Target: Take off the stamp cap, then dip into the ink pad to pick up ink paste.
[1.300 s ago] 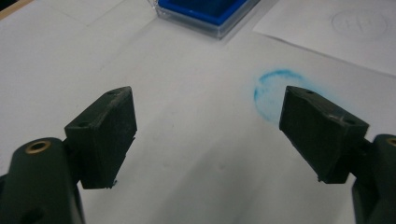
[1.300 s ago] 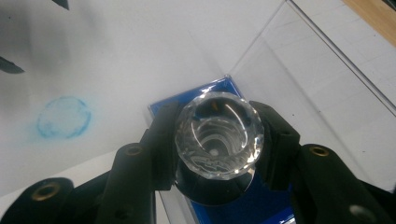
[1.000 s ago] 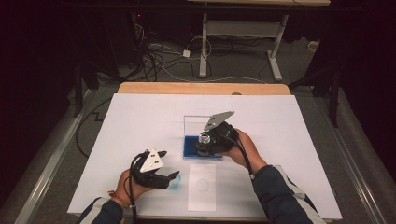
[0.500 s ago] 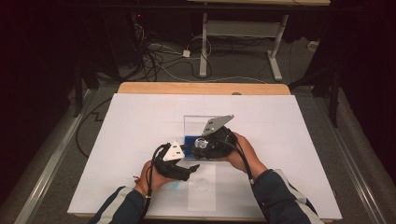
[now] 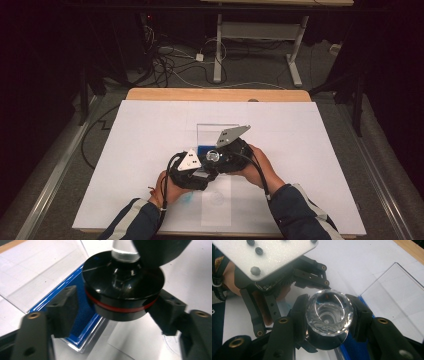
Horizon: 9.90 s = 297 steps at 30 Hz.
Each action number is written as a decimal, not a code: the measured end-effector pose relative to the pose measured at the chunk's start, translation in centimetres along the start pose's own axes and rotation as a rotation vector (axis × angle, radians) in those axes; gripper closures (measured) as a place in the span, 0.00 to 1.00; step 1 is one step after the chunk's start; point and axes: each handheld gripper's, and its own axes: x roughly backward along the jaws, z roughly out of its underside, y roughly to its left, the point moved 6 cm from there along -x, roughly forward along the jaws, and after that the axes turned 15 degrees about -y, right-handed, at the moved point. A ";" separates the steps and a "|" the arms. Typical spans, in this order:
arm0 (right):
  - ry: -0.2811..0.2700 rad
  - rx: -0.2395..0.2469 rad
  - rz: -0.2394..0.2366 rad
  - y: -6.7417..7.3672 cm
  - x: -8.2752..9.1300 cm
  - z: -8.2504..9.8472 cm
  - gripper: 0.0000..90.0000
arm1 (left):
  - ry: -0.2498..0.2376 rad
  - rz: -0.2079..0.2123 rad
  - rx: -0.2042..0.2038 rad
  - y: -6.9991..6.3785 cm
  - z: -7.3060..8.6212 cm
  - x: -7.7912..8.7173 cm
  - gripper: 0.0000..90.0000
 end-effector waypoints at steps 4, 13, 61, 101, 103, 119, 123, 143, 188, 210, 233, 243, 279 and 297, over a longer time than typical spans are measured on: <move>-0.007 -0.005 -0.005 0.1 0.0 0.1 0.63 | -0.012 0.010 -0.030 -0.3 -0.2 0.1 0.39; -0.036 -0.028 -0.018 0.3 0.7 0.5 0.63 | -0.004 0.032 -0.078 -1.1 -0.4 0.1 0.40; -0.101 -0.045 -0.017 1.6 2.5 1.3 0.63 | 0.012 0.068 -0.144 -2.4 -0.8 0.7 0.41; -0.111 -0.041 0.067 -1.2 6.6 1.3 0.63 | -0.031 -0.038 -0.078 1.3 0.4 7.4 0.41; -0.114 -0.042 0.069 -1.4 6.7 1.3 0.63 | -0.034 -0.047 -0.075 1.5 0.5 7.8 0.41; -0.108 -0.034 0.089 -1.9 7.2 1.3 0.63 | -0.033 -0.077 -0.065 1.8 1.6 10.4 0.40; -0.111 -0.035 0.094 -2.1 7.4 1.3 0.63 | -0.026 -0.095 -0.063 1.8 2.0 11.1 0.40; -0.111 -0.025 0.112 -2.5 7.1 0.7 0.63 | -0.034 -0.141 0.003 1.7 3.9 13.9 0.40; -0.056 -0.023 0.159 -4.3 6.9 -0.1 0.63 | 0.016 -0.112 -0.020 2.0 4.4 13.8 0.40; 0.023 -0.016 0.131 -5.4 2.3 0.8 0.63 | 0.016 -0.105 -0.017 1.8 4.4 13.8 0.40; 0.074 -0.066 0.129 -6.1 -1.7 3.9 0.63 | 0.023 -0.093 -0.014 1.8 4.5 13.6 0.40; 0.085 -0.084 0.134 -6.3 -2.0 4.6 0.63 | 0.016 -0.092 -0.014 1.9 4.4 13.6 0.40; 0.096 -0.106 0.127 -6.3 -2.0 4.9 0.63 | 0.017 -0.081 -0.014 1.7 4.3 13.6 0.40; 0.113 -0.087 0.131 -6.2 -2.0 4.8 0.63 | 0.016 -0.081 -0.011 1.8 4.2 13.8 0.40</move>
